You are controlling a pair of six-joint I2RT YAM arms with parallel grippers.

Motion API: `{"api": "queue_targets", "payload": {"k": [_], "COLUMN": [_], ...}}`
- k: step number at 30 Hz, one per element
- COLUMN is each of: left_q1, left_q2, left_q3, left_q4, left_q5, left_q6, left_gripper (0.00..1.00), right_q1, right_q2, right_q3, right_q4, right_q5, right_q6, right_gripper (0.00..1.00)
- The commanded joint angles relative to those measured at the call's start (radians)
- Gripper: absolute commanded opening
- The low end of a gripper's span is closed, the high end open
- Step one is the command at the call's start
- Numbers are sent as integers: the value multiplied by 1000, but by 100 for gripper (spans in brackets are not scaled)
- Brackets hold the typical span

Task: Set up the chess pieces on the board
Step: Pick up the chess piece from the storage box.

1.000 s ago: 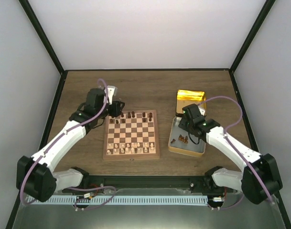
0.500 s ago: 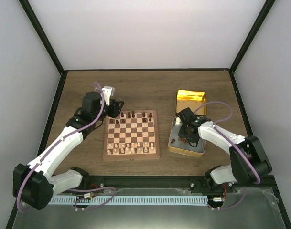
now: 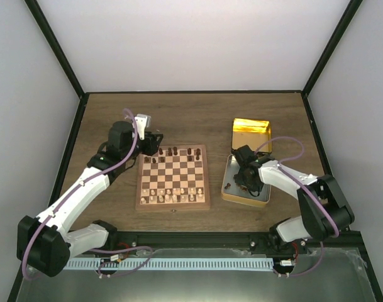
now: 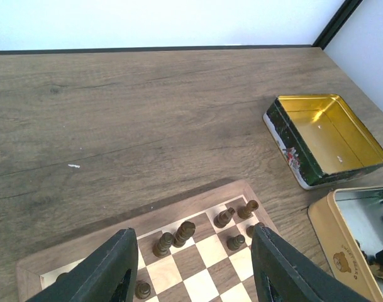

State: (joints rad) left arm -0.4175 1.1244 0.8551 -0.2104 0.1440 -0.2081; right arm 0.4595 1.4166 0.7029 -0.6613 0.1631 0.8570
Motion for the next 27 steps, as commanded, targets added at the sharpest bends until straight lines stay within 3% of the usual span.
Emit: {"api": "queue_targets", "payload": {"k": [1,6,16,21,27], "left_q1": [3,3,3,3,-14], "left_q2": [-9,-8,7,38,78], "left_q3": [-9,-11,-12,-29,-91], "left_q4": [28,31,54,109,289], "left_q5": [8,10,88,214,374], "left_q6": [-5,-7,-54,-127,-283], "left_gripper": [52,52,57,59,61], "right_q1": [-8,-8,-8,-8,-8], "right_q2": [30,17,-206,-260,-295], "right_q3": [-16,-3,31,23,-16], "right_q4": [10,34,241,341,455], "right_q5": [16,37,147,82,-64], "right_q6": [5,-4,14,56,127], "right_gripper": [23,8,8,8,7]}}
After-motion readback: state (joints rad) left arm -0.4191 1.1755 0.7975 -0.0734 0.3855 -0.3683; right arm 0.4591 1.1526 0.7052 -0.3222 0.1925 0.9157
